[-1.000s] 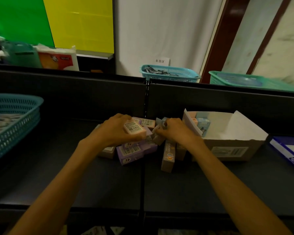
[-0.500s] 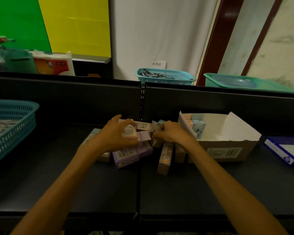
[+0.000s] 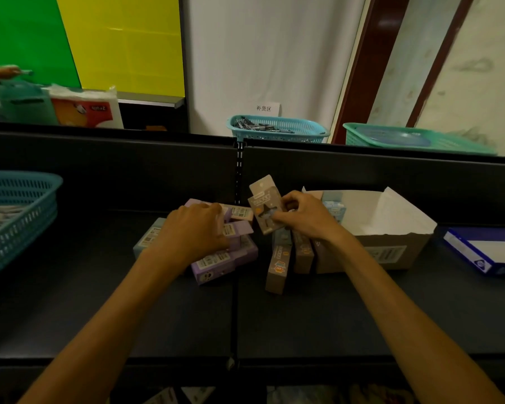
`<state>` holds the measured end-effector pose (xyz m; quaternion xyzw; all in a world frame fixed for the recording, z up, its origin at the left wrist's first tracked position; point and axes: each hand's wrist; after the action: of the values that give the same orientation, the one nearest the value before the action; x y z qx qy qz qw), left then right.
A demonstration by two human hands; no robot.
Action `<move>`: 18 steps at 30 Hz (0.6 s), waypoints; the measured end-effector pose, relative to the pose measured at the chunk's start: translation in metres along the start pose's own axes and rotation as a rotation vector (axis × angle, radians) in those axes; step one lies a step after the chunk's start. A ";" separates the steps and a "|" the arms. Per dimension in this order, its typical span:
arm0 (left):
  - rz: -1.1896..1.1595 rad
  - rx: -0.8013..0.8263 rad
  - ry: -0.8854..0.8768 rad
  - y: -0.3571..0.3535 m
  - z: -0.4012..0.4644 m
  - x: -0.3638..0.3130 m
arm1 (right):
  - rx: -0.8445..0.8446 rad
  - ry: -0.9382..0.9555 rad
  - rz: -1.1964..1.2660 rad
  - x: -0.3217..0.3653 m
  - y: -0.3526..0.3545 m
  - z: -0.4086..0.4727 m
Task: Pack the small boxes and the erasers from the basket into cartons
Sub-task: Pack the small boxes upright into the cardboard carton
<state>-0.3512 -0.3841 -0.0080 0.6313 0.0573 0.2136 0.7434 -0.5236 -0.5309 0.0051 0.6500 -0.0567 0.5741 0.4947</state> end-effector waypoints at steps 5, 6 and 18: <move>-0.018 0.008 0.073 0.000 -0.005 0.006 | -0.015 -0.001 0.070 0.002 0.004 -0.005; -0.018 0.001 0.079 0.002 -0.006 0.006 | -0.020 0.005 0.082 0.003 0.005 -0.007; -0.243 -0.430 0.205 0.022 -0.006 0.017 | -0.130 0.101 0.260 0.009 0.047 -0.024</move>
<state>-0.3436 -0.3695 0.0147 0.4223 0.1607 0.1929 0.8710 -0.5678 -0.5331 0.0354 0.5741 -0.1524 0.6604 0.4595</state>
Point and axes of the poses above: each hand's wrist, its own z-axis towards the middle knuckle, its own y-axis out of the back of the hand, x = y × z, and after that the axes turned 11 degrees about z, right-handed
